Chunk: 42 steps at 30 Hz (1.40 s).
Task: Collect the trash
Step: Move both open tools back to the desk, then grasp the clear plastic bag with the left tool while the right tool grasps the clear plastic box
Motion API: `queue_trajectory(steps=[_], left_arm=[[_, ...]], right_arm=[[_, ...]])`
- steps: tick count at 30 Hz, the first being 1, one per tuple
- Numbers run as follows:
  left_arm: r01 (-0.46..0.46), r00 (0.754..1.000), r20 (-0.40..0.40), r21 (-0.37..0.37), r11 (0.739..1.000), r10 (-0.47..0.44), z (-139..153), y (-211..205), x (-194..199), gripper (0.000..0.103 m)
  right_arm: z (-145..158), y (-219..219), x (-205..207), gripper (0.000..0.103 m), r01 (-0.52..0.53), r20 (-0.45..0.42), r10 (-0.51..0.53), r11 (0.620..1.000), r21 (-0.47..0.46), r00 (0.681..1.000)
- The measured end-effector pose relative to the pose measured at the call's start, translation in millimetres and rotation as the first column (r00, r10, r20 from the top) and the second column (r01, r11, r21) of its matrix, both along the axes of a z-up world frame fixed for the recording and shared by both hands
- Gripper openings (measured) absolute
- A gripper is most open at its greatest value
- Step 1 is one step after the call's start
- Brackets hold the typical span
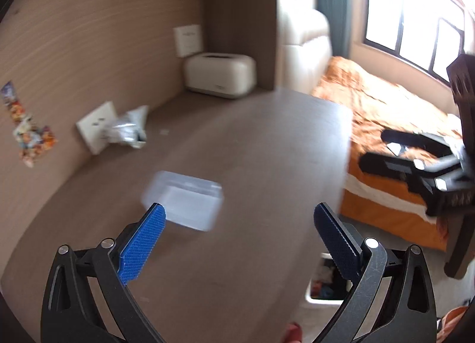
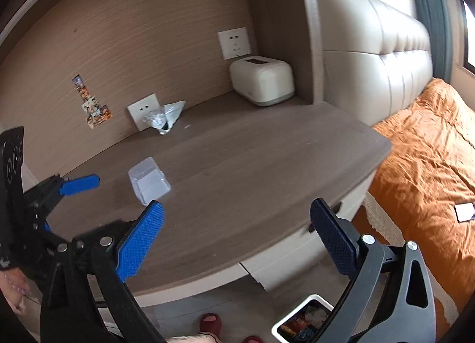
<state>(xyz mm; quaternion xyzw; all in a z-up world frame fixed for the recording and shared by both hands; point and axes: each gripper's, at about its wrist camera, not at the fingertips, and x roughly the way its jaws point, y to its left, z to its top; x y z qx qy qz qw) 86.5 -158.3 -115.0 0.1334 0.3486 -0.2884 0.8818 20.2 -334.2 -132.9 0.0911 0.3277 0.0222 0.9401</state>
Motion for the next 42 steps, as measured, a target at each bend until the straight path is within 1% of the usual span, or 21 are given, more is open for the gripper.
queue_trajectory(steps=[3,6,10,11,14,16,19,24,28,30,32,34,36,37,39,40,41,42], left_arm=[[-0.056,0.998,0.04,0.006,0.998,0.055,11.4,27.0,25.9,0.098],[-0.086,0.994,0.061,-0.002,0.996,0.086,17.5,46.1,52.2,0.098],[-0.106,0.992,0.062,-0.005,0.994,0.106,13.7,56.6,91.3,0.098],[-0.11,0.992,0.065,0.013,0.994,0.109,11.0,55.9,104.8,0.098],[-0.113,0.991,0.078,0.034,0.993,0.11,3.4,50.3,135.8,0.098],[-0.115,0.991,0.071,0.041,0.993,0.111,-4.6,43.2,157.2,0.098],[-0.117,0.993,0.037,0.052,0.992,0.115,-20.5,27.4,193.8,0.098],[-0.122,0.993,0.005,0.085,0.989,0.122,-41.6,7.7,231.7,0.098],[-0.134,0.991,-0.011,0.116,0.984,0.136,-56.4,-0.5,252.1,0.098],[-0.139,0.989,-0.023,0.114,0.984,0.143,-61.2,-2.5,261.4,0.098],[-0.155,0.986,-0.049,0.097,0.983,0.16,-65.5,-2.1,270.7,0.098],[-0.191,0.978,-0.073,0.075,0.979,0.196,-69.0,-0.3,279.6,0.098],[-0.215,0.97,-0.11,0.032,0.976,0.218,-69.4,0.6,288.0,0.098],[-0.224,0.969,-0.107,0.021,0.974,0.225,-68.5,-0.4,290.3,0.098],[-0.225,0.97,-0.085,0.035,0.974,0.227,-67.8,-8.5,295.4,0.098],[-0.22,0.972,-0.081,0.037,0.975,0.222,-67.7,-13.0,298.2,0.098],[-0.222,0.972,-0.076,0.038,0.974,0.224,-67.6,-16.2,300.9,0.097],[-0.221,0.971,-0.081,0.039,0.974,0.224,-68.3,-19.9,304.8,0.089]], right_arm=[[-1.7,31.2,24.6,0.098,-0.081,-0.021,0.081,0.997,-0.005,0.996],[-5.8,55.7,42.9,0.098,-0.131,-0.042,0.13,0.991,-0.034,0.991],[-18.5,89.3,70.9,0.098,-0.186,-0.083,0.179,0.979,-0.084,0.98],[-22.7,95.3,77.9,0.098,-0.195,-0.1,0.186,0.976,-0.093,0.977],[-32.7,108.6,94.3,0.098,-0.209,-0.127,0.195,0.971,-0.115,0.973],[-38.3,113.4,103.5,0.098,-0.207,-0.137,0.189,0.97,-0.13,0.972],[-46.9,118.8,117.7,0.098,-0.209,-0.156,0.187,0.968,-0.142,0.97],[-57.0,126.8,138.5,0.098,-0.229,-0.179,0.199,0.96,-0.163,0.964],[-63.8,129.8,152.3,0.098,-0.244,-0.206,0.211,0.958,-0.15,0.956],[-66.3,131.3,158.5,0.098,-0.251,-0.22,0.216,0.957,-0.146,0.951],[-68.5,132.4,162.8,0.098,-0.257,-0.231,0.217,0.953,-0.161,0.948],[-70.1,133.1,164.3,0.094,-0.27,-0.246,0.224,0.947,-0.173,0.943],[-70.6,132.7,163.6,0.093,-0.272,-0.249,0.223,0.945,-0.181,0.942],[-71.5,132.1,164.4,0.092,-0.273,-0.254,0.224,0.945,-0.18,0.941],[-73.4,130.6,164.8,0.086,-0.272,-0.264,0.221,0.946,-0.177,0.939],[-74.2,130.3,165.4,0.084,-0.272,-0.268,0.22,0.946,-0.175,0.938],[-75.7,130.4,165.7,0.08,-0.272,-0.276,0.218,0.946,-0.175,0.936],[-75.8,130.1,168.4,0.074,-0.269,-0.275,0.213,0.945,-0.184,0.938]])
